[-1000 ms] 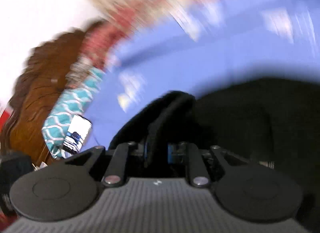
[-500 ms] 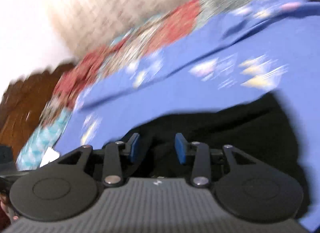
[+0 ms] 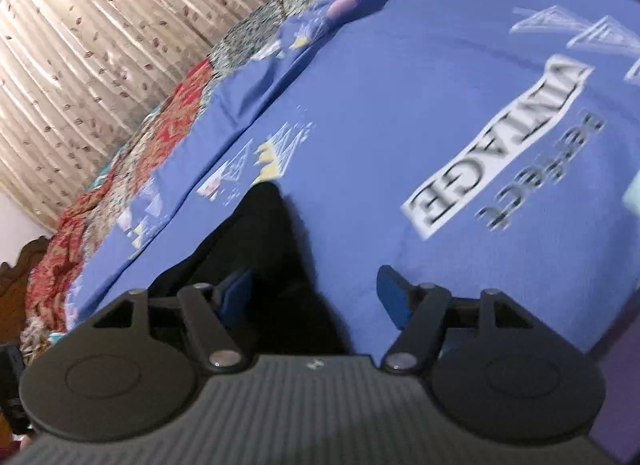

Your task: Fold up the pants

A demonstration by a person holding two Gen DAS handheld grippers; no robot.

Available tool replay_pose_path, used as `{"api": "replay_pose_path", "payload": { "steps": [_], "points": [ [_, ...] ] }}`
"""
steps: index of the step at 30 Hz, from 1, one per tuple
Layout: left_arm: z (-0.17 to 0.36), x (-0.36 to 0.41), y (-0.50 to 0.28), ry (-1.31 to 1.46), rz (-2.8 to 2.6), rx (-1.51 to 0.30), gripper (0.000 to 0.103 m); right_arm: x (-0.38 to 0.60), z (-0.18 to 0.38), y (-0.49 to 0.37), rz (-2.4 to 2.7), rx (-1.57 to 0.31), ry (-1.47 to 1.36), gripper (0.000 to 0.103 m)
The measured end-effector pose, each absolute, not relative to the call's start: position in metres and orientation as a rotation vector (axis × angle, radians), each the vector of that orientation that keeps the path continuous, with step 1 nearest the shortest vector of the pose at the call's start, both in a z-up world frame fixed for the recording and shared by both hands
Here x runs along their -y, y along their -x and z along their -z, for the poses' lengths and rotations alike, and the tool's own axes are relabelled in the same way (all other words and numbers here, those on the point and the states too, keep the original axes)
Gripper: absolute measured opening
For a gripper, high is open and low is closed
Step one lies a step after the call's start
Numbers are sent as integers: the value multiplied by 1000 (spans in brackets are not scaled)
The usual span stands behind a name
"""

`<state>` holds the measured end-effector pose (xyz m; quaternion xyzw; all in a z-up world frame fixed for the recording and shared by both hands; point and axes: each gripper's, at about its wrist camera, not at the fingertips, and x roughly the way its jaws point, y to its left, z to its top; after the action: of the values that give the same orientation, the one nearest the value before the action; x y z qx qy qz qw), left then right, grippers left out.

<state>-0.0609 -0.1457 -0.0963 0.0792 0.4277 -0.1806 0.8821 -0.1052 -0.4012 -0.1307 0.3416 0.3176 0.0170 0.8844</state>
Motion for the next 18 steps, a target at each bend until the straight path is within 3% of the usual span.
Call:
{"api": "replay_pose_path", "payload": {
  "steps": [2,4,5,6,7,13,15,18],
  "points": [
    [93,149,57,-175,361,-926,24,392,124,108,-74,-670,-671,71],
    [85,147,54,-179,351,-949,25,379,119,107,-136,-708,-639,56],
    [77,146,55,-164,351,-963,26,370,119,107,-139,-722,-595,26],
    [67,141,58,-136,367,-969,28,362,118,104,-141,-730,-546,20],
    [54,137,62,-97,392,-959,29,358,112,106,-137,-721,-519,19],
    [-31,134,66,74,537,-811,64,318,62,117,-240,-593,-344,17],
    [-46,151,66,52,584,-814,92,297,54,116,-289,-567,-298,17],
    [-45,179,61,-39,606,-864,98,265,47,119,-326,-539,-188,17]
  ]
}}
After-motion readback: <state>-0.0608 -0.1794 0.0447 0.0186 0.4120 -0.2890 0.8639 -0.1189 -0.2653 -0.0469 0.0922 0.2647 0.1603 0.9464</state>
